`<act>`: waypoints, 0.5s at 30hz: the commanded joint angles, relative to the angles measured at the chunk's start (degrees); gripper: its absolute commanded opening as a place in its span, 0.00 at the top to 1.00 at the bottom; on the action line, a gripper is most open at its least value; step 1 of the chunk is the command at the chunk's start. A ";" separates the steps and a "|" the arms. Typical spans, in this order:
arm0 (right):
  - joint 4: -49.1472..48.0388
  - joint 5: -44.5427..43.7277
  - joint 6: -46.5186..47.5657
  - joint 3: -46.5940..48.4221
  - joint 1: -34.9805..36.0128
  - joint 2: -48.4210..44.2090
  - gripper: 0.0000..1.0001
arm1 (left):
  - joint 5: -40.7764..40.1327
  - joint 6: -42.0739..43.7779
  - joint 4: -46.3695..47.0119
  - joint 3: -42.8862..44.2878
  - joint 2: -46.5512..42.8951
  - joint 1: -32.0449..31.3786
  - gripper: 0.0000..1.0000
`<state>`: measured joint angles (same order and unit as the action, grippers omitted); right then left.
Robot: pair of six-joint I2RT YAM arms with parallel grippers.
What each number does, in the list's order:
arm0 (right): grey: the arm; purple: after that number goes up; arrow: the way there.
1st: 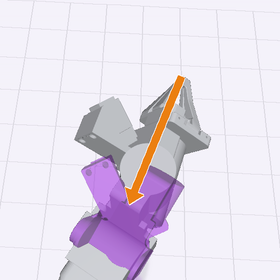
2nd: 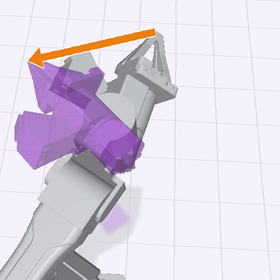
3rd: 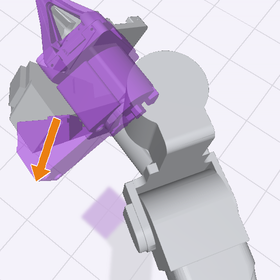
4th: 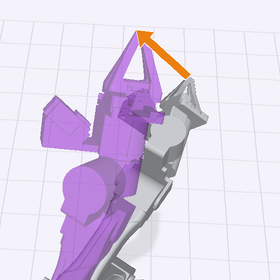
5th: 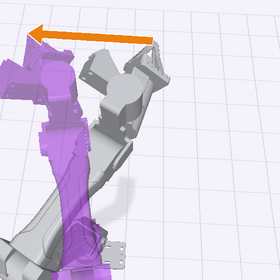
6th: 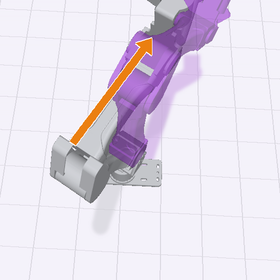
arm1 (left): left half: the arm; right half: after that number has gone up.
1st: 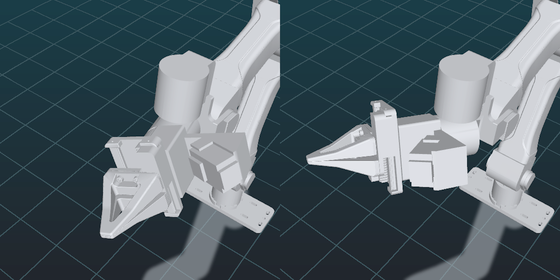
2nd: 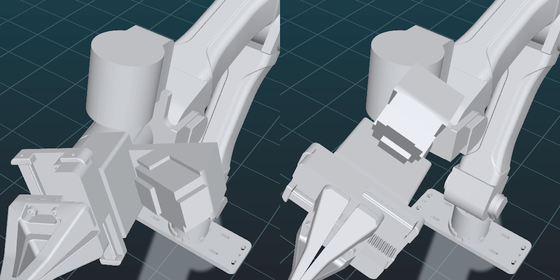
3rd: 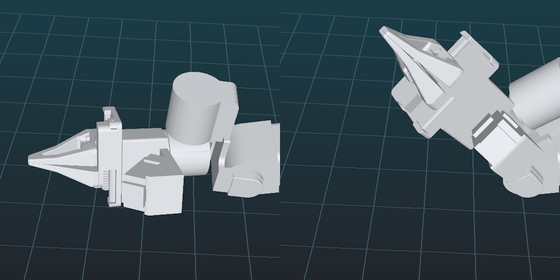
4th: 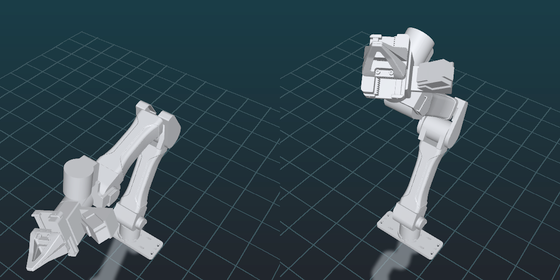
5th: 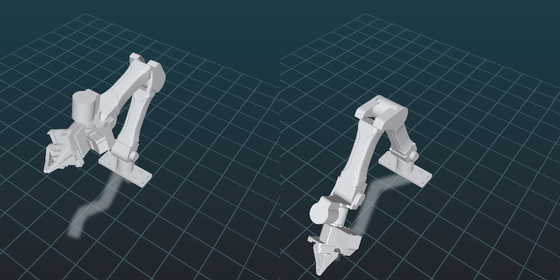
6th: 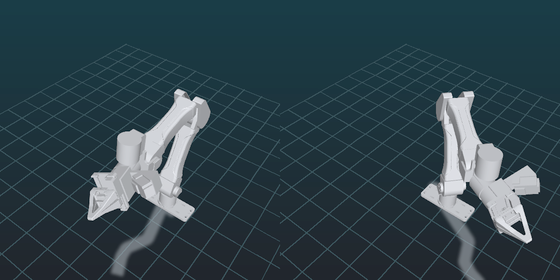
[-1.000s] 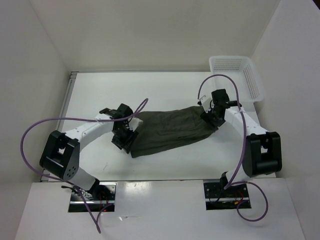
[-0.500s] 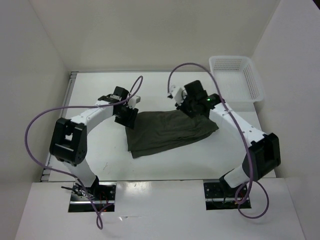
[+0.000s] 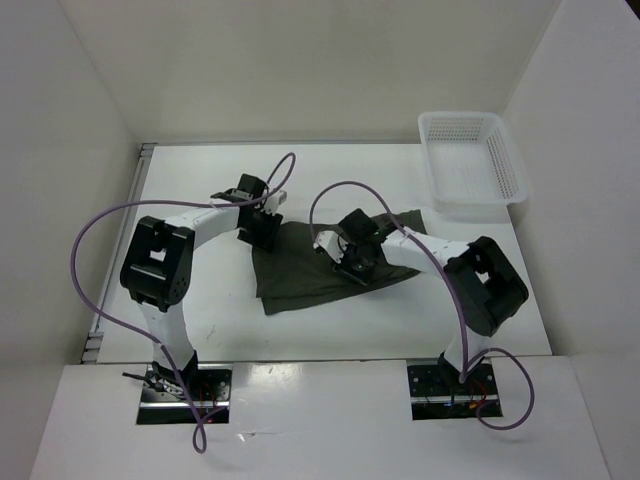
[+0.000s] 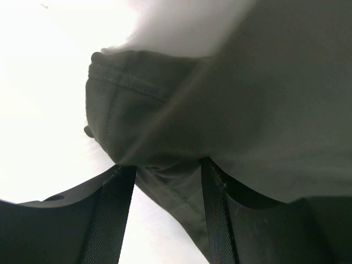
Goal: Fold and stack the shorts
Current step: Fold the shorts
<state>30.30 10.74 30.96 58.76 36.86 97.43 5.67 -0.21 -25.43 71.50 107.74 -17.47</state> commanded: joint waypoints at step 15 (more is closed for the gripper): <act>-2.69 -5.28 -2.11 10.71 1.63 -3.64 0.85 | -6.37 0.21 1.80 12.86 7.31 5.70 0.42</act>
<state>28.32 8.82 32.84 59.24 38.02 95.18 3.68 -0.32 -22.74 79.44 113.93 -13.32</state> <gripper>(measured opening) 0.125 0.582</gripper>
